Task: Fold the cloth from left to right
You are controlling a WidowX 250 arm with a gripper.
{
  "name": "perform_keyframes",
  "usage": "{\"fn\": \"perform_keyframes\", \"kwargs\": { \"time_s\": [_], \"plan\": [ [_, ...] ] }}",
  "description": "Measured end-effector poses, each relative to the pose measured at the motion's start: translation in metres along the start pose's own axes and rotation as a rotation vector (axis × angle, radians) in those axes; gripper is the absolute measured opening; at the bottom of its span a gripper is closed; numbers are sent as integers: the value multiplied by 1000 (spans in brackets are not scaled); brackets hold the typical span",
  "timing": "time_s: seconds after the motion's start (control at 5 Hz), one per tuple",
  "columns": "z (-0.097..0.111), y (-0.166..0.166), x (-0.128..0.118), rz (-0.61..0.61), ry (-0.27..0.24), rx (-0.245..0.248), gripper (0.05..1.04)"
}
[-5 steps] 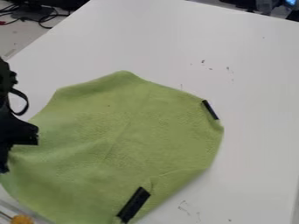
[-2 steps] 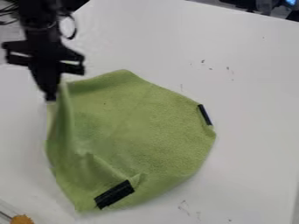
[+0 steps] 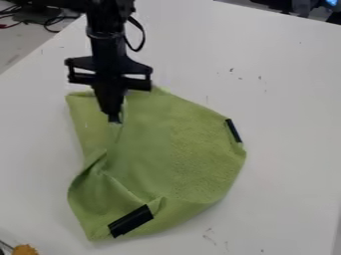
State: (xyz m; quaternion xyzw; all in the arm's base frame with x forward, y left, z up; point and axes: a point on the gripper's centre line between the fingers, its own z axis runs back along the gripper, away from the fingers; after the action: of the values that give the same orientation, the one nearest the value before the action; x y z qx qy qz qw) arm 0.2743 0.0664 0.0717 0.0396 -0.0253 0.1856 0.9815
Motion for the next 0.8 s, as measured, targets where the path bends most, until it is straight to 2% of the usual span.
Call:
{"fn": "perform_keyframes", "kwargs": {
  "time_s": [0.2, 0.4, 0.8],
  "plan": [
    [-14, -12, 3, 59, 12, -55, 67],
    [-17, -27, 8, 62, -20, -99, 67],
    [-23, -54, 14, -48, -67, -139, 67]
  ]
}}
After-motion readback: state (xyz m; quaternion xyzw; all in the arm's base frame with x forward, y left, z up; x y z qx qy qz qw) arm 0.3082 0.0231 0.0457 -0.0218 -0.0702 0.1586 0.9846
